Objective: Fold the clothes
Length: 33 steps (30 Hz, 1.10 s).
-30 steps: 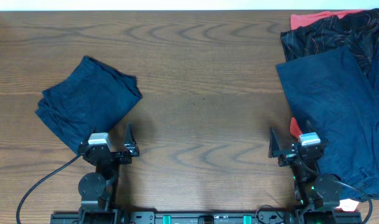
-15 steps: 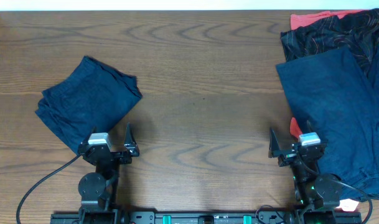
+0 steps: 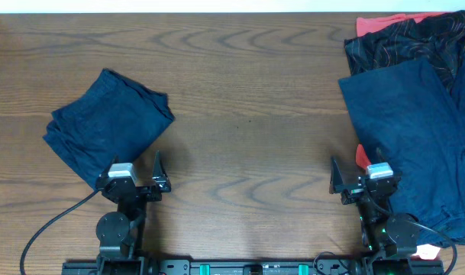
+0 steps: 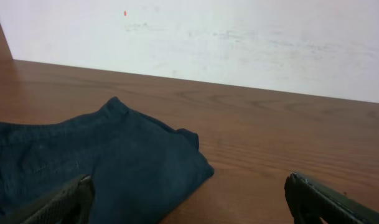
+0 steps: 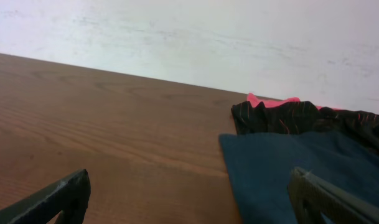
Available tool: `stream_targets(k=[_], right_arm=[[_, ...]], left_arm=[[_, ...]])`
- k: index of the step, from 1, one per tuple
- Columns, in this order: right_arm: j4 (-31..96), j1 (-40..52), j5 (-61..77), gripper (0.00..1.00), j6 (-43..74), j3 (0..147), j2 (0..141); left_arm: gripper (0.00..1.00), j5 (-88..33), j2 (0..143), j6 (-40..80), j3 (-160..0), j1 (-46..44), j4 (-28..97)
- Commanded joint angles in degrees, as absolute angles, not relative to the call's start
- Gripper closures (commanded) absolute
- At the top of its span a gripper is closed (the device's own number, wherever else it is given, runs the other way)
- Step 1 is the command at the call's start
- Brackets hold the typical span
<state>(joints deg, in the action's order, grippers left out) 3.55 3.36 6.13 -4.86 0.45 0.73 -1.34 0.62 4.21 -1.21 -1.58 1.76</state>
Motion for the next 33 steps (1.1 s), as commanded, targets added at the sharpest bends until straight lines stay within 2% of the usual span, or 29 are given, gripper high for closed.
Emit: stream_targets(k=[1, 25, 33], right_arm=[[3.73, 3.81, 5.82, 0.01, -5.41, 0.32, 0.34], [3.75, 3.79, 5.74, 0.01, -2.98, 0.36, 0.64], [8.43, 3.75, -0.25, 0.01, -1.76, 6.68, 8.29]], left_arm=[[0.02, -0.82, 0.23, 3.46, -0.23, -1.34, 3.77], [0.02, -0.84, 0.25, 3.7, -0.71, -1.34, 3.81], [0.02, -0.86, 6.66, 7.73, -7.31, -1.34, 7.38]])
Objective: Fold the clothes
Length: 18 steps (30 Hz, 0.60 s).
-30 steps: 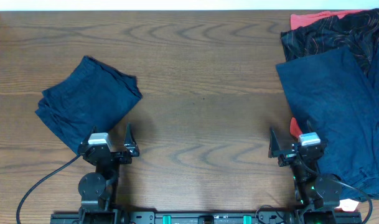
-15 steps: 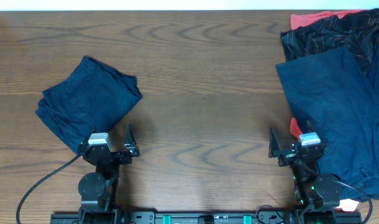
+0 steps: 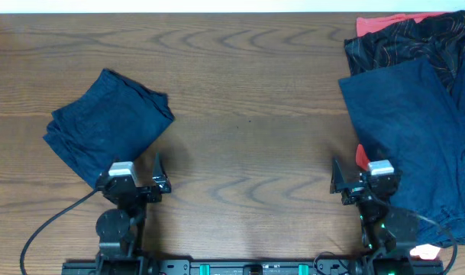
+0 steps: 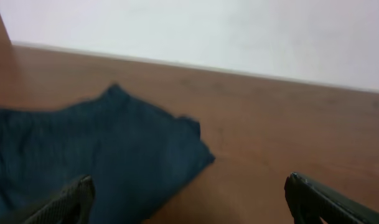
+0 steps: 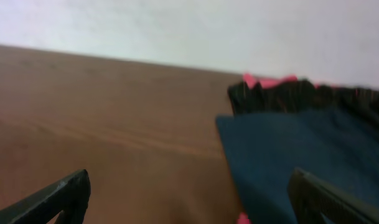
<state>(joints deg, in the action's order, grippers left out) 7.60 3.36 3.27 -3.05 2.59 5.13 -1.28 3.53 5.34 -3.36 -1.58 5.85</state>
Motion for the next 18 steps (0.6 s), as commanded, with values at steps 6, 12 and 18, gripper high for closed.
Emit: stream_targets(k=[6, 12, 18], right_arm=[[14.98, 3.66, -5.43, 0.01, -1.76, 18.06, 25.23], [25.63, 2.2, -6.9, 0.01, -1.78, 34.54, 49.3], [31.53, -1.72, -7.27, 0.01, -1.76, 47.44, 70.94]], left_arm=[[0.02, -1.02, 20.93, 7.73, -19.94, -1.34, 18.11], [0.02, -1.02, 37.41, 7.75, -35.81, -1.34, 31.27], [0.02, -1.04, 47.88, 7.77, -44.77, -1.34, 38.61]])
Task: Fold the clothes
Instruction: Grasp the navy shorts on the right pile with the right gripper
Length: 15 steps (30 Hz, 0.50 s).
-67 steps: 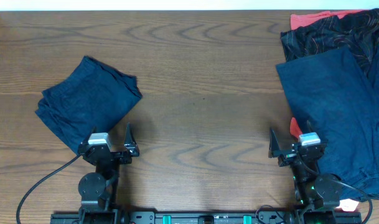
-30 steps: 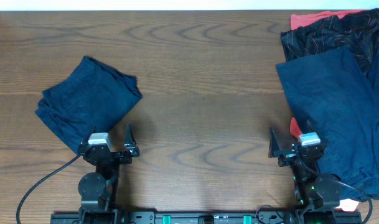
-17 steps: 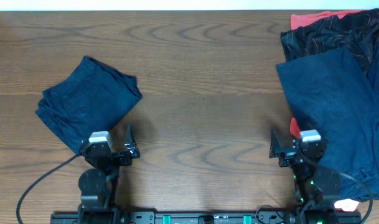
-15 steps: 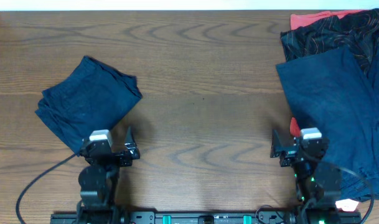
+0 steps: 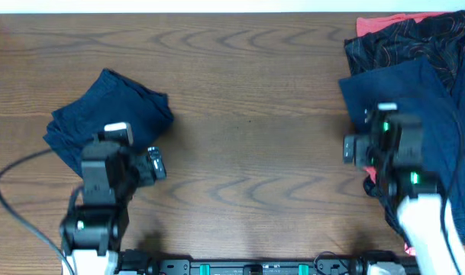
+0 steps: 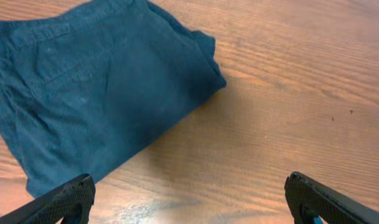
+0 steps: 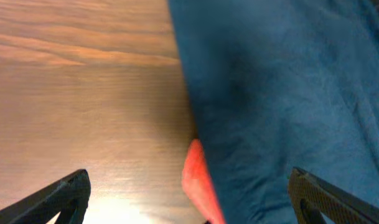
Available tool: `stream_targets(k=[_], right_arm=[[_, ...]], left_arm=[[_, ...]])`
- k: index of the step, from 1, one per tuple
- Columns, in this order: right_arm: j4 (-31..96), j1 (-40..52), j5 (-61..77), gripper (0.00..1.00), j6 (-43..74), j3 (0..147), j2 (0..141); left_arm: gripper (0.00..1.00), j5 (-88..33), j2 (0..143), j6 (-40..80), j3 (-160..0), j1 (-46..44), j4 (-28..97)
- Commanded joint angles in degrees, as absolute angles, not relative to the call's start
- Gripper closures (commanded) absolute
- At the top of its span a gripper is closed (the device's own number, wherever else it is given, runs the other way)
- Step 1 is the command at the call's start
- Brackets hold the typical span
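Observation:
A folded dark blue garment [image 5: 114, 114] lies on the left of the table, and its near right corner shows in the left wrist view [image 6: 96, 93]. My left gripper [image 6: 189, 196] hangs open above the bare wood just right of that garment. A large blue garment [image 5: 415, 130] lies spread at the right. My right gripper [image 7: 189, 190] is open above its left edge [image 7: 270, 93], where an orange cloth [image 7: 198, 180] pokes out from under it. Neither gripper holds anything.
A black striped garment [image 5: 408, 42] and a red one [image 5: 377, 24] lie at the back right, partly under the blue one. The left arm [image 5: 102, 176] and right arm [image 5: 396, 153] reach out from the front edge. Brown wooden table [image 5: 247, 99].
Both arms have left the front edge and now stand raised and further in. Both wrist cameras look down at the table instead of along it. Both grippers remain open.
Both arms first sat low at the front edge, grippers open, looking level across the table at the cloth piles. At 0.6 s ago they were in nearly the same place, with blurred wrist views. Now each gripper is above the table beside its garment.

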<state>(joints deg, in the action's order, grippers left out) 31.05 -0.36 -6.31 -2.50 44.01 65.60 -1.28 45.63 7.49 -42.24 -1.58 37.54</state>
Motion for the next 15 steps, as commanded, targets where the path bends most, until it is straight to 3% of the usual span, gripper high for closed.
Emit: stream_targets(k=[1, 8, 15], right_arm=[[30.98, -1.98, -7.29, 0.01, -1.76, 48.27, 73.71], [22.98, -4.01, -11.22, 0.06, -1.78, 48.47, 87.61], [18.81, -5.04, -12.64, 0.37, -1.76, 48.47, 96.16]], left_arm=[[0.02, -1.04, 48.97, 7.77, -44.88, -1.34, 38.59], [0.02, -1.02, 52.82, 7.77, -44.86, -1.34, 38.96], [0.02, -1.02, 53.52, 7.79, -44.86, -1.37, 38.96]])
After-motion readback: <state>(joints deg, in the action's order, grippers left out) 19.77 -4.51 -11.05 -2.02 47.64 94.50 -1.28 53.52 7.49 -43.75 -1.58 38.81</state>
